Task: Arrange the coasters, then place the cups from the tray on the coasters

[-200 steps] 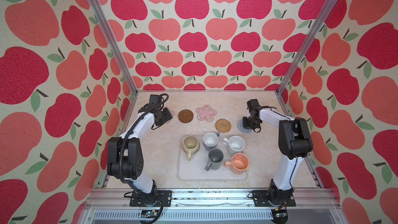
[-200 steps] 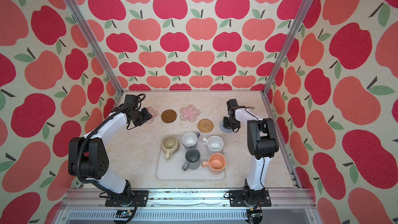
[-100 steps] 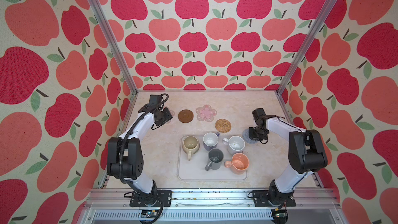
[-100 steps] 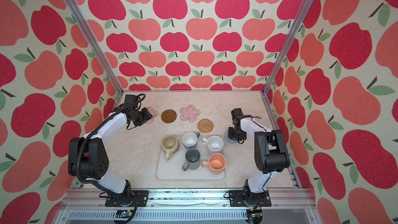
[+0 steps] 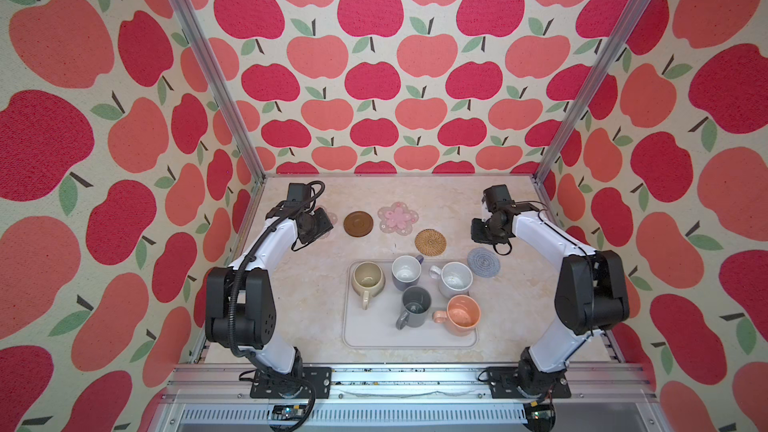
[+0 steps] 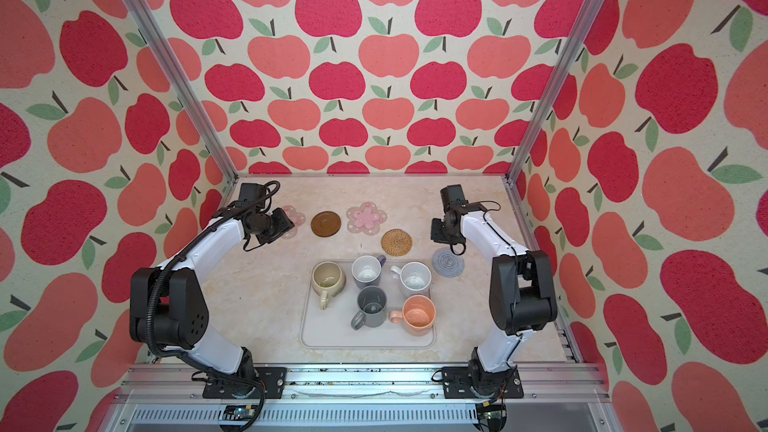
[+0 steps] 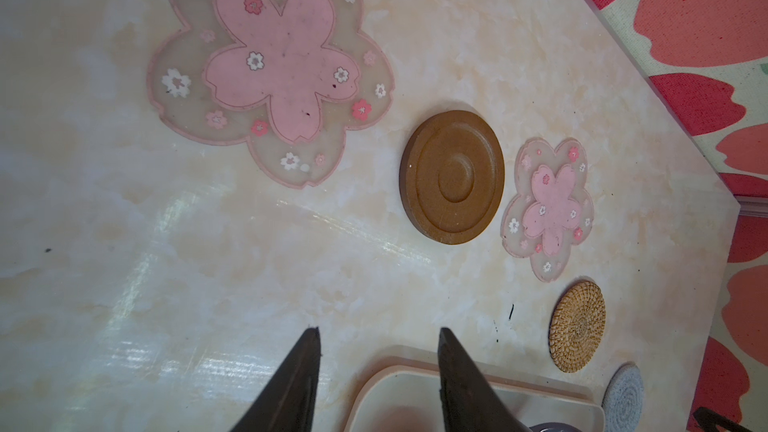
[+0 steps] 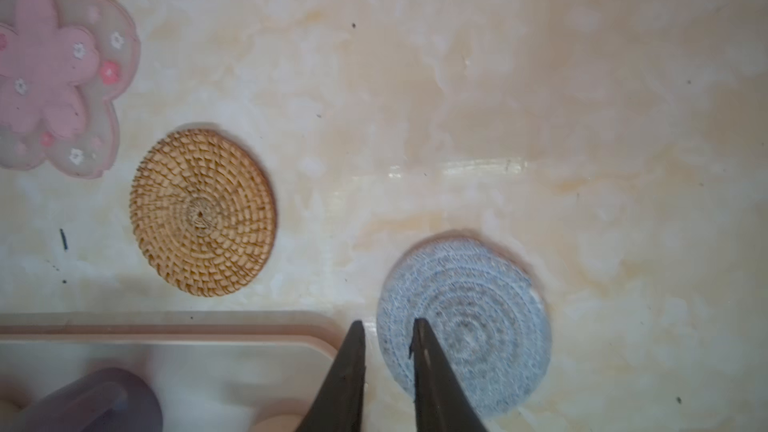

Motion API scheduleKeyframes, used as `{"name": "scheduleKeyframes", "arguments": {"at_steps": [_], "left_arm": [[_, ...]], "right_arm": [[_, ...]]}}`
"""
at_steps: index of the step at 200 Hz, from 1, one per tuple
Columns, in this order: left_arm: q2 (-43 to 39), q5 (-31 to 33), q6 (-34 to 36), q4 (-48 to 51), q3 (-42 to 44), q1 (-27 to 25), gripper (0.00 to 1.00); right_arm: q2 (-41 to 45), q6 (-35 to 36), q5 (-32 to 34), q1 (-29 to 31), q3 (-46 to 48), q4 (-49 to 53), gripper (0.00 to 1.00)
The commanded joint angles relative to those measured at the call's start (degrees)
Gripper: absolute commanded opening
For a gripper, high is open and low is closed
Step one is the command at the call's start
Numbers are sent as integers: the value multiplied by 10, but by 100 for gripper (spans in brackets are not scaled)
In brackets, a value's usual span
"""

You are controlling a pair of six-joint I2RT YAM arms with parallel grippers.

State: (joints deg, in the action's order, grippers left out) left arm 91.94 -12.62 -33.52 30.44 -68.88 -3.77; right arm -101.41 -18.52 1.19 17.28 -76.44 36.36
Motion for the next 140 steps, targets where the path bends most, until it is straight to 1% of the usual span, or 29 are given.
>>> {"name": "scheduleKeyframes", "arguments": {"at_steps": [1, 25, 46, 90, 110, 140], "left_arm": [[-24, 12, 4, 10, 10, 8, 48], [-37, 15, 5, 11, 19, 17, 48], [-47, 12, 4, 7, 31, 27, 48], [-50, 4, 3, 8, 37, 34, 48], [-52, 1, 4, 7, 38, 35, 48], [-54, -2, 5, 6, 43, 38, 48]], "right_arm": [[-67, 18, -19, 36, -63, 7, 24], [-131, 39, -21, 66, -136, 32, 23], [-167, 47, -33, 84, -175, 46, 21], [-205, 69, -58, 120, -205, 56, 21], [-225, 86, -48, 132, -221, 79, 21], [-243, 84, -40, 133, -228, 84, 20]]}}
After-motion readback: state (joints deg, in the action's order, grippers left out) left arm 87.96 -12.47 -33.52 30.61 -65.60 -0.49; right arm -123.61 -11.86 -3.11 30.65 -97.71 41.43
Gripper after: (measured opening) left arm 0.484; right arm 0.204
